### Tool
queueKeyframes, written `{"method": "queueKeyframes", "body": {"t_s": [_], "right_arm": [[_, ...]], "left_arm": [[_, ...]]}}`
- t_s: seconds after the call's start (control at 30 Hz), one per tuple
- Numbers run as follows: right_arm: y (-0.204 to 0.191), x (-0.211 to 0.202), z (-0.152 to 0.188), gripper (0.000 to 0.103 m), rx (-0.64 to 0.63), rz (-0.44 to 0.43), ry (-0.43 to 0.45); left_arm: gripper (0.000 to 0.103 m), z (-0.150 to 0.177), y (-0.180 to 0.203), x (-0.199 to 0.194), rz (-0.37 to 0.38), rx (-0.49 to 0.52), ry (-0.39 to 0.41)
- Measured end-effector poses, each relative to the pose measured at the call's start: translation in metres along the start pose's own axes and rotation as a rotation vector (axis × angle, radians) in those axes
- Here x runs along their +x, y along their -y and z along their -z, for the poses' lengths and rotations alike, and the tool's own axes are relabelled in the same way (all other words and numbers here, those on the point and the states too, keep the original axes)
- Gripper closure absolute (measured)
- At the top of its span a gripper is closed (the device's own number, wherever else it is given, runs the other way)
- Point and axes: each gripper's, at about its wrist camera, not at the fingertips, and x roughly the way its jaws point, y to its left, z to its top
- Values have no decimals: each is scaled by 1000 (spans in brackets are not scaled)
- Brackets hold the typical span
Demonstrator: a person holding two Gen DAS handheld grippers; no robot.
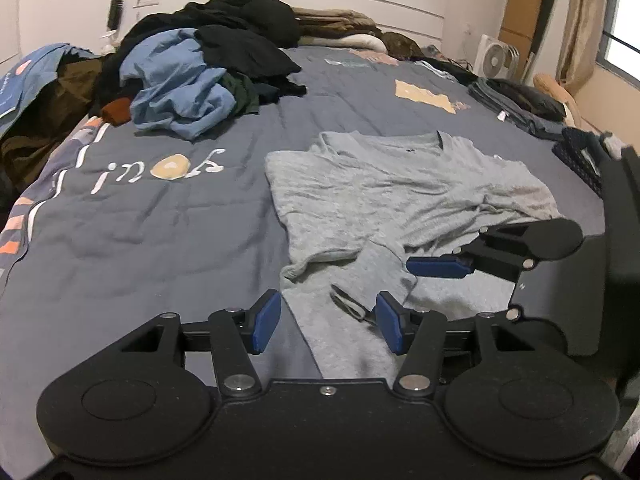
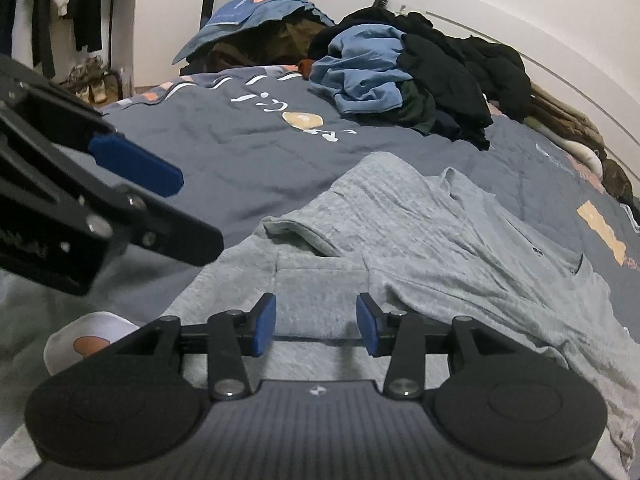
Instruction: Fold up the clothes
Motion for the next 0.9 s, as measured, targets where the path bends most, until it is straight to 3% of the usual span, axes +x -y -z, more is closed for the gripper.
{"method": "queueKeyframes", "body": {"t_s": [0.17, 0.4, 0.63, 0.73, 0.77, 0.9], "right_arm": [[-7, 6, -3, 59, -32, 5, -9], [-13, 11, -9, 59, -61, 4, -14], [-20, 23, -13, 60, -129, 44, -37], [-16, 23, -14, 67, -114, 52, -39], [-13, 22, -14, 75, -99, 50, -37], [1, 14, -15, 79, -11, 25, -36]], "left_arm": [[50, -5, -15, -5, -17, -77, 21], [50, -11, -64, -10, -61, -366, 61], [50, -14, -66, -13, -34, -377, 80], [50, -13, -65, -13, -37, -374, 77], [50, -13, -65, -13, -37, -374, 77], [50, -13, -64, -13, -34, -372, 79]]}}
